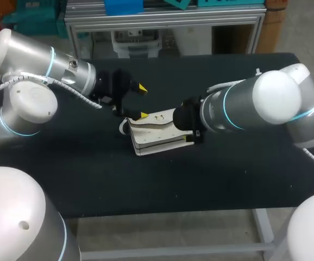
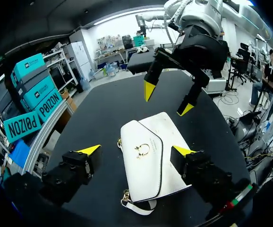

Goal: Pick up the bag, open it, inspect its contents, close it, and place it on the opposite side

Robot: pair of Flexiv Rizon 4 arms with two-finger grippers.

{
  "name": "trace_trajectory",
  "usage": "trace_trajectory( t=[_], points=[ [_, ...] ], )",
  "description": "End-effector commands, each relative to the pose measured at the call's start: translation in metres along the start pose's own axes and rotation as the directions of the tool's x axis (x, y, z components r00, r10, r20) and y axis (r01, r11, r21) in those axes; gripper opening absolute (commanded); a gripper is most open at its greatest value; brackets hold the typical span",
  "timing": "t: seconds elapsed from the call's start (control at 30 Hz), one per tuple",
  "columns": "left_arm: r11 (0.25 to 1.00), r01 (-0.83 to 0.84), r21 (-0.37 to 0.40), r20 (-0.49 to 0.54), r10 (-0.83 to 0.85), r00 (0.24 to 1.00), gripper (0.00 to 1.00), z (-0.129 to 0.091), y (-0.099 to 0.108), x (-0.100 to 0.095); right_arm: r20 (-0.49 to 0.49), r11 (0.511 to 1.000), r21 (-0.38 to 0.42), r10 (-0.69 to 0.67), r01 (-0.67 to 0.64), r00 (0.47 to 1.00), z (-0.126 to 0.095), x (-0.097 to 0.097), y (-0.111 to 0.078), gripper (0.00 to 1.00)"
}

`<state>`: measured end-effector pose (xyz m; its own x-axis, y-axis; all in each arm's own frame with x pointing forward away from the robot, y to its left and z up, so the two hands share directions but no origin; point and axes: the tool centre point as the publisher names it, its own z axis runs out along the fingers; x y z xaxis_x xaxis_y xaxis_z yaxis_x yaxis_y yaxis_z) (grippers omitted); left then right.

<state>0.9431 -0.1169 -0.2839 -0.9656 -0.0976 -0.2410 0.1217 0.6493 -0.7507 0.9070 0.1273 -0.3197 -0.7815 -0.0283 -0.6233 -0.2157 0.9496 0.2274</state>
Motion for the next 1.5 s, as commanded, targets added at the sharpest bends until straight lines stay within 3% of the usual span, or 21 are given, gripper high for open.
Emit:
trace_trajectory(
  t=[0.03, 0.33, 0.47, 1.0, 1.2, 1.23, 1.5],
  points=[
    [0.991, 0.128, -0.037, 0.031, -0.127, 0.991, 1.0, -0.016, -0.007, 0.007, -0.017, 0.998, 0.025, 0.064, -0.064, 0.998, -0.016, -0.016, -0.003, 1.0],
    [0.937, 0.343, -0.074, 0.074, -0.337, 0.938, 1.0, -0.047, -0.011, 0.01, -0.135, 0.968, 0.072, 0.25, -0.242, 0.959, -0.034, -0.048, -0.007, 1.0],
    [0.939, 0.324, -0.119, 0.121, -0.31, 0.943, 1.0, -0.055, -0.014, 0.012, -0.197, 0.942, 0.081, 0.337, -0.327, 0.921, -0.038, -0.056, -0.014, 1.0],
    [0.939, 0.324, -0.119, 0.121, -0.31, 0.943, 1.0, -0.055, -0.014, 0.012, -0.196, 0.943, 0.09, 0.333, -0.322, 0.922, -0.039, -0.057, -0.015, 1.0],
    [0.806, 0.574, -0.142, 0.3, -0.518, 0.801, 1.0, -0.046, -0.026, 0.006, -0.279, 0.927, 0.167, 0.371, -0.336, 0.886, -0.031, -0.077, -0.009, 1.0],
    [0.753, 0.64, -0.152, 0.355, -0.562, 0.747, 1.0, -0.044, -0.028, 0.003, -0.278, 0.915, 0.212, 0.392, -0.342, 0.877, -0.03, -0.083, -0.009, 1.0],
    [0.513, 0.808, -0.29, 0.544, -0.606, 0.58, 1.0, -0.047, -0.02, 0.0, -0.385, 0.826, 0.427, 0.535, -0.369, 0.752, -0.029, -0.107, -0.009, 1.0]
  ],
)
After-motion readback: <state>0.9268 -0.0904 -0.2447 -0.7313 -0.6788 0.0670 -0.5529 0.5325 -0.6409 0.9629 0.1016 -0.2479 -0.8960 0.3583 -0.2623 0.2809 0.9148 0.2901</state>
